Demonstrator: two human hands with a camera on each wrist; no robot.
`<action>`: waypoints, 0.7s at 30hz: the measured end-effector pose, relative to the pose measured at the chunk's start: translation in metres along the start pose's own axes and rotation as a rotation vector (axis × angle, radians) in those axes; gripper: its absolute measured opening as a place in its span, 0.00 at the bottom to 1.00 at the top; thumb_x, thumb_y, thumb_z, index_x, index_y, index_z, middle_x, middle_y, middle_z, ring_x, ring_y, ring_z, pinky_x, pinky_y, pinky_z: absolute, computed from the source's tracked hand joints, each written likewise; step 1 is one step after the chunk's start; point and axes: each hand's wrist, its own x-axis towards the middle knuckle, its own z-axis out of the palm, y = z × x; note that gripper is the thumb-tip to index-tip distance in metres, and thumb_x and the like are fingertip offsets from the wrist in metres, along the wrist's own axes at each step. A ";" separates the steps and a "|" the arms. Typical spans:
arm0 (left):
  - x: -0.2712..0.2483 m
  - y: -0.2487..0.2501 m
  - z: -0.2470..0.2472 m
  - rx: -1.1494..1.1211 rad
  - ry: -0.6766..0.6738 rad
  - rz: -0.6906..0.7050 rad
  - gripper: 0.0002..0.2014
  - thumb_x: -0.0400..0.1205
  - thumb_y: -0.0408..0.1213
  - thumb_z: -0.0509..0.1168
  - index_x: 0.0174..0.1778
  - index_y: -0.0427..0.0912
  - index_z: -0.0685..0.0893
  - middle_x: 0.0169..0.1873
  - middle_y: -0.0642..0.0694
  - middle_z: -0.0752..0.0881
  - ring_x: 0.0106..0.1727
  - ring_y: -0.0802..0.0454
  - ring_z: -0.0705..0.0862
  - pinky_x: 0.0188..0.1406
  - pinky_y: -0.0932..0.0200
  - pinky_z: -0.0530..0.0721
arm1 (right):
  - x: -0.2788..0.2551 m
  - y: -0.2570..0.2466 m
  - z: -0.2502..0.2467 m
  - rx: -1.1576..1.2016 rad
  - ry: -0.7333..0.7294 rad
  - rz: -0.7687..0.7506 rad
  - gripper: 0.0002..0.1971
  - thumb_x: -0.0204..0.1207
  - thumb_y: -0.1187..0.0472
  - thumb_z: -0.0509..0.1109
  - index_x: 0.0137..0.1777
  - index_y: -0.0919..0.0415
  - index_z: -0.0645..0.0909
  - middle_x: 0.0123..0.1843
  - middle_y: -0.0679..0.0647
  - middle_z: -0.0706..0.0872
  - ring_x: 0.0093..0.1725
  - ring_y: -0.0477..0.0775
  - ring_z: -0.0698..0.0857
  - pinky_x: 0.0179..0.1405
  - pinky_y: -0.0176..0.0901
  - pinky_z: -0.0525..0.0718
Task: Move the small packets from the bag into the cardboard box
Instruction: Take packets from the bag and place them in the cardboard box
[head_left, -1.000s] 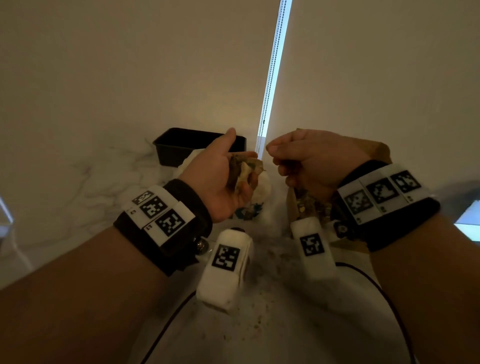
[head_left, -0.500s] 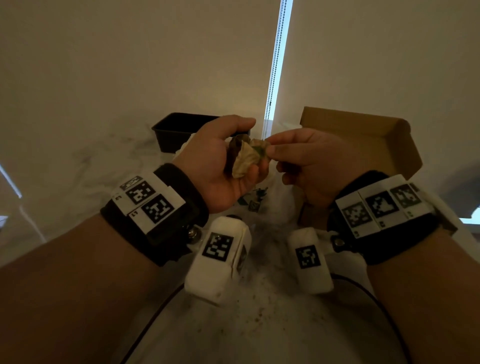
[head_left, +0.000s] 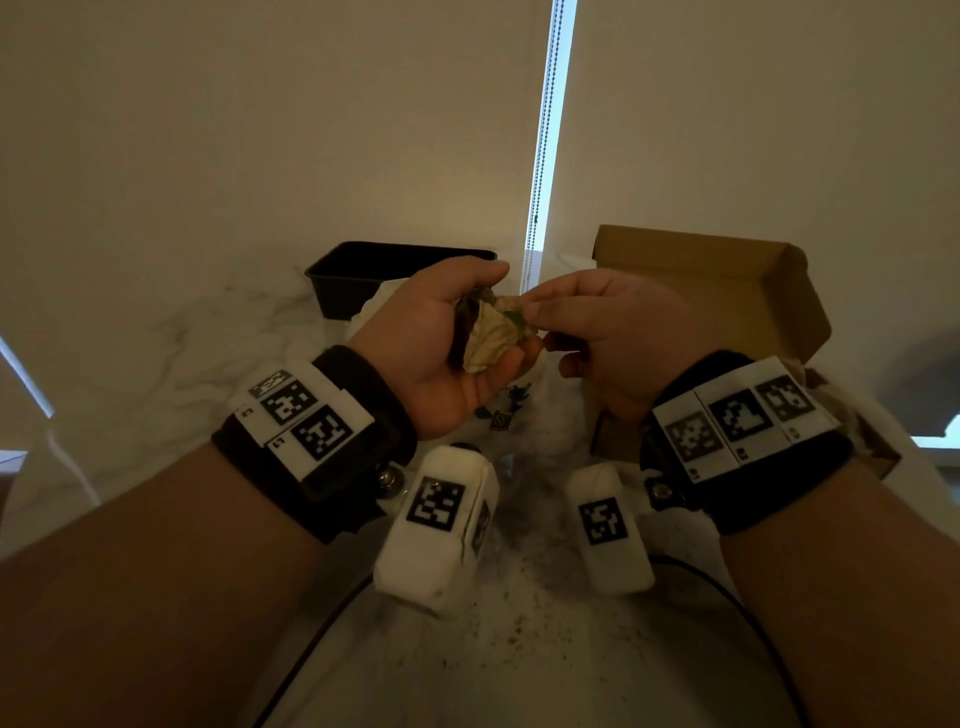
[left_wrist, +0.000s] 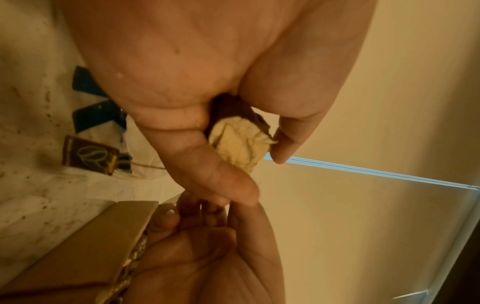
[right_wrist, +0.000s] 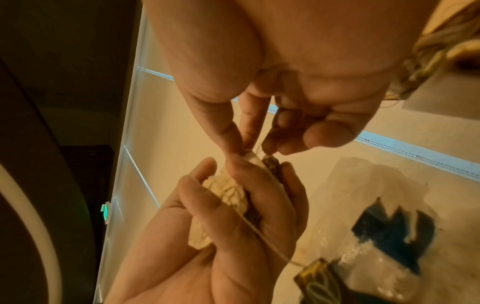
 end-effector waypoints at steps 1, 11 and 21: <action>0.000 0.000 0.000 0.004 0.006 0.000 0.19 0.84 0.48 0.64 0.55 0.33 0.84 0.38 0.40 0.85 0.36 0.49 0.85 0.19 0.65 0.83 | 0.000 0.000 0.000 -0.002 0.009 -0.007 0.03 0.74 0.63 0.75 0.40 0.57 0.88 0.38 0.55 0.87 0.36 0.50 0.82 0.27 0.39 0.78; 0.000 -0.001 0.000 0.022 0.037 -0.018 0.18 0.84 0.48 0.64 0.53 0.35 0.88 0.39 0.40 0.89 0.38 0.47 0.87 0.20 0.65 0.85 | 0.002 -0.002 -0.002 0.048 0.117 -0.036 0.07 0.77 0.62 0.72 0.37 0.54 0.84 0.39 0.54 0.86 0.37 0.50 0.81 0.29 0.42 0.77; 0.002 0.000 -0.005 0.049 0.133 -0.002 0.15 0.82 0.48 0.67 0.53 0.39 0.87 0.44 0.41 0.87 0.36 0.48 0.89 0.20 0.65 0.84 | 0.004 -0.003 -0.006 0.287 0.231 -0.031 0.08 0.82 0.62 0.65 0.40 0.57 0.80 0.39 0.56 0.89 0.39 0.57 0.87 0.35 0.48 0.84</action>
